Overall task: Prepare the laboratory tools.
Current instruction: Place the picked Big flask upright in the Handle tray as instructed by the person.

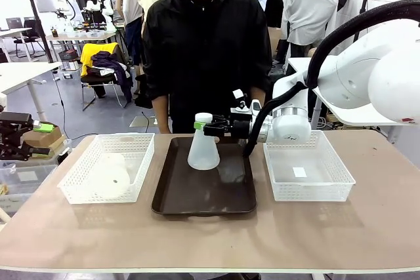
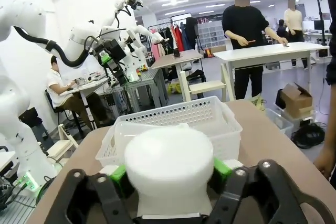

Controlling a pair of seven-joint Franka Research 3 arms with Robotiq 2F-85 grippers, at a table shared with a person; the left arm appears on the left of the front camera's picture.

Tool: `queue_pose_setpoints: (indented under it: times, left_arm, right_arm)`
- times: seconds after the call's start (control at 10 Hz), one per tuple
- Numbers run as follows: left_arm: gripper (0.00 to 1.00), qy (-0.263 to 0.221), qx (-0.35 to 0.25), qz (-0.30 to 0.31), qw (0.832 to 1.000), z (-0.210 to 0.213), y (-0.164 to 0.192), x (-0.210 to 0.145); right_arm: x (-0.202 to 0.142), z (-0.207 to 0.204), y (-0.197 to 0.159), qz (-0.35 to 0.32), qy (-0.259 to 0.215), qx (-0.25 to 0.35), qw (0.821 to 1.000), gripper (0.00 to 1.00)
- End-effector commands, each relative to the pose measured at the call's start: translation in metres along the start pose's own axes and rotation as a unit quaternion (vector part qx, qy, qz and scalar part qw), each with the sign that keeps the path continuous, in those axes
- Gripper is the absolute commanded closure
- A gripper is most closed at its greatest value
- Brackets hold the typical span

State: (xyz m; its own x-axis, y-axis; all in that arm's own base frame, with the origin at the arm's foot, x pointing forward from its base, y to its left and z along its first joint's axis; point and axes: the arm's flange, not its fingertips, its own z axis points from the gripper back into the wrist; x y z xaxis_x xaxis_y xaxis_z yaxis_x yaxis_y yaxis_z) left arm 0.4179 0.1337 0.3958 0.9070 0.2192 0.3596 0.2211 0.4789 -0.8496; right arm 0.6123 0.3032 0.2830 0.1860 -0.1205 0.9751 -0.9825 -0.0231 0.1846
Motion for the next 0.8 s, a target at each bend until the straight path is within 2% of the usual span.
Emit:
queue_pose_setpoints:
  times: [0.0, 0.1, 0.7]
  left_arm:
    - [0.0, -0.003, -0.002, 0.002, 1.0, 0.001, -0.001, 0.0]
    - [0.0, -0.003, -0.002, 0.002, 1.0, 0.001, -0.001, 0.0]
    - [0.0, -0.003, -0.002, 0.002, 1.0, 0.001, -0.001, 0.0]
  right_arm:
    - [0.003, -0.003, -0.001, -0.002, -0.013, -0.004, 1.0, 0.13]
    - [0.005, -0.003, 0.0, -0.001, -0.008, 0.001, 1.0, 0.0]
    - [0.015, -0.006, 0.015, -0.004, 0.06, 0.085, 0.995, 0.0]
